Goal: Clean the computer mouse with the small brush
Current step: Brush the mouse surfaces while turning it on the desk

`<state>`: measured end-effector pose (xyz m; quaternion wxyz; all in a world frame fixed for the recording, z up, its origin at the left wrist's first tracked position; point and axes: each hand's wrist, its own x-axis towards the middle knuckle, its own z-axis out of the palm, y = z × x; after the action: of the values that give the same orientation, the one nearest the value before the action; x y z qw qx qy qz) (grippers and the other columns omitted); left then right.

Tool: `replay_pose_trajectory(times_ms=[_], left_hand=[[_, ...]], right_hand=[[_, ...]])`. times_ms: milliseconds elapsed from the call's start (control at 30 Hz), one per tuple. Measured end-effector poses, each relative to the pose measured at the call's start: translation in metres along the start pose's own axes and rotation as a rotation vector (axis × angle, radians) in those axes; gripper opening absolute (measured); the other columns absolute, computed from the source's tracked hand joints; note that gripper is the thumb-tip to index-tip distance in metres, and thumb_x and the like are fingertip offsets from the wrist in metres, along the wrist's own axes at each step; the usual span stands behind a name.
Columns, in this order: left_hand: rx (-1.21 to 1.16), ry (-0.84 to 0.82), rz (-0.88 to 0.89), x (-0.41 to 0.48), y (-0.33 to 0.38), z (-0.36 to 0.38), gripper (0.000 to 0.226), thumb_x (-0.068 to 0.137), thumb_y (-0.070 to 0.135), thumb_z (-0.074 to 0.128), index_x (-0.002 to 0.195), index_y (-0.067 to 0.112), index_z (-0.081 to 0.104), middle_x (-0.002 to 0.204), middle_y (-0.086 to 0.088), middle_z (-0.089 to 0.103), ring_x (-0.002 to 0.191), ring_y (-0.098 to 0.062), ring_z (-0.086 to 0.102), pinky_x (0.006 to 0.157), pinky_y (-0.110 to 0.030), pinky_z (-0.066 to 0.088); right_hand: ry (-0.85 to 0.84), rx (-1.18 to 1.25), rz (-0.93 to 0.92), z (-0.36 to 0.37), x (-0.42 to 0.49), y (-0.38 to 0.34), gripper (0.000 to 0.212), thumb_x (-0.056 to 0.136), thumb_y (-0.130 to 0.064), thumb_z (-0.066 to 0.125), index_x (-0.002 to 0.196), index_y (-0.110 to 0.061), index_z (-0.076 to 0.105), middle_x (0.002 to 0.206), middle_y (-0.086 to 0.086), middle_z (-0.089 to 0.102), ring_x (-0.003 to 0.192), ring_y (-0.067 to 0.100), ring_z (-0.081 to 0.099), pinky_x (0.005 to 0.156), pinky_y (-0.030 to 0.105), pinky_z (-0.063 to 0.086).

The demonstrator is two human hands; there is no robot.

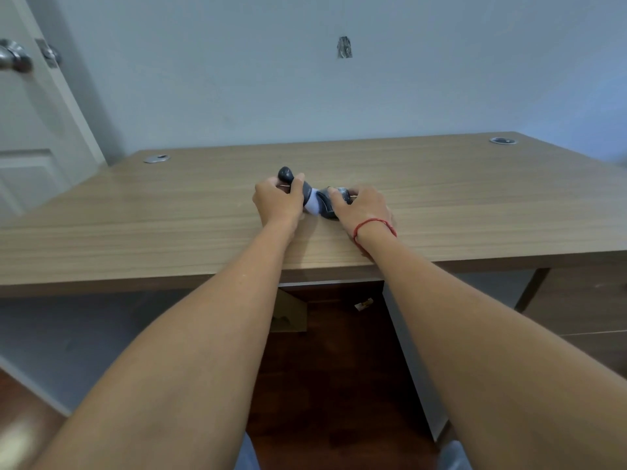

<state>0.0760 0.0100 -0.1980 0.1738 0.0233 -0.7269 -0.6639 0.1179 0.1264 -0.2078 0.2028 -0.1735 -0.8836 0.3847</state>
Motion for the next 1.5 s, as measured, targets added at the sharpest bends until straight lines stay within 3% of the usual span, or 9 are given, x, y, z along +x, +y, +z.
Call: replay_pose_trajectory(times_ms=[233, 367, 433, 500, 567, 700, 1000, 1267, 1500], left_hand=[[-0.167, -0.185, -0.091, -0.009, 0.007, -0.006, 0.019, 0.086, 0.012, 0.07, 0.07, 0.006, 0.061, 0.072, -0.009, 0.067, 0.048, -0.009, 0.069, 0.046, -0.023, 0.056], [-0.094, -0.051, -0.051, -0.005, 0.002, -0.004, 0.022, 0.082, 0.017, 0.073, 0.065, 0.01, 0.061, 0.074, -0.012, 0.069, 0.065, -0.022, 0.071, 0.054, -0.033, 0.061], [-0.06, -0.059, -0.049, -0.005, 0.001, -0.002, 0.025, 0.079, 0.018, 0.073, 0.059, 0.01, 0.061, 0.066, -0.009, 0.067, 0.056, -0.019, 0.068, 0.055, -0.032, 0.061], [0.052, -0.156, -0.025, -0.007, 0.001, -0.001, 0.027, 0.076, 0.021, 0.071, 0.058, 0.004, 0.062, 0.058, -0.008, 0.062, 0.045, -0.013, 0.057, 0.05, -0.025, 0.049], [0.137, -0.181, 0.016, -0.01, 0.002, 0.0, 0.026, 0.073, 0.025, 0.072, 0.063, 0.003, 0.065, 0.06, -0.009, 0.059, 0.052, -0.016, 0.051, 0.051, -0.026, 0.04], [-0.078, -0.046, -0.042, -0.005, 0.001, -0.002, 0.027, 0.078, 0.023, 0.076, 0.059, 0.01, 0.061, 0.066, -0.008, 0.067, 0.065, -0.025, 0.07, 0.059, -0.032, 0.06], [-0.106, -0.173, -0.087, -0.007, 0.002, -0.005, 0.02, 0.076, 0.014, 0.079, 0.072, 0.011, 0.059, 0.081, -0.01, 0.069, 0.074, -0.024, 0.073, 0.059, -0.035, 0.062], [-0.061, 0.103, 0.006, 0.002, -0.004, -0.008, 0.021, 0.073, 0.027, 0.078, 0.064, 0.016, 0.062, 0.076, -0.008, 0.071, 0.078, -0.027, 0.072, 0.075, -0.045, 0.061], [0.039, 0.021, 0.229, 0.003, 0.017, -0.003, 0.023, 0.082, 0.024, 0.072, 0.085, 0.002, 0.069, 0.077, -0.005, 0.067, 0.074, -0.017, 0.063, 0.07, -0.026, 0.051]], right_hand=[[0.029, -0.022, 0.02, 0.001, 0.0, -0.002, 0.046, 0.095, -0.052, 0.047, 0.114, -0.016, 0.068, 0.109, 0.007, 0.07, 0.103, 0.028, 0.063, 0.097, 0.038, 0.046], [0.033, -0.041, 0.031, 0.002, -0.001, -0.003, 0.045, 0.095, -0.052, 0.045, 0.11, -0.017, 0.069, 0.104, 0.007, 0.07, 0.1, 0.028, 0.063, 0.095, 0.037, 0.046], [0.031, -0.042, 0.034, 0.001, -0.001, -0.003, 0.045, 0.095, -0.052, 0.045, 0.109, -0.017, 0.069, 0.104, 0.008, 0.07, 0.101, 0.029, 0.063, 0.095, 0.037, 0.046], [0.032, -0.04, 0.047, 0.001, -0.001, -0.004, 0.046, 0.094, -0.052, 0.046, 0.112, -0.017, 0.069, 0.109, 0.008, 0.07, 0.105, 0.03, 0.062, 0.096, 0.037, 0.046], [0.034, -0.035, 0.053, 0.001, -0.001, -0.004, 0.046, 0.094, -0.052, 0.046, 0.111, -0.016, 0.069, 0.11, 0.008, 0.07, 0.106, 0.03, 0.062, 0.096, 0.037, 0.046], [0.024, -0.025, 0.045, 0.0, -0.003, -0.005, 0.046, 0.095, -0.052, 0.045, 0.111, -0.017, 0.069, 0.109, 0.008, 0.07, 0.104, 0.029, 0.063, 0.096, 0.038, 0.046], [0.019, 0.022, 0.058, -0.003, -0.007, -0.008, 0.044, 0.094, -0.05, 0.047, 0.109, -0.015, 0.069, 0.106, 0.007, 0.071, 0.1, 0.028, 0.064, 0.095, 0.042, 0.049], [-0.052, -0.026, 0.028, -0.015, -0.025, -0.014, 0.065, 0.088, -0.063, 0.053, 0.127, -0.01, 0.056, 0.122, 0.008, 0.064, 0.118, 0.03, 0.056, 0.109, 0.043, 0.037], [-0.065, -0.076, -0.005, -0.013, -0.023, -0.013, 0.06, 0.073, -0.055, 0.072, 0.117, -0.018, 0.059, 0.117, 0.004, 0.065, 0.115, 0.027, 0.056, 0.107, 0.042, 0.038]])
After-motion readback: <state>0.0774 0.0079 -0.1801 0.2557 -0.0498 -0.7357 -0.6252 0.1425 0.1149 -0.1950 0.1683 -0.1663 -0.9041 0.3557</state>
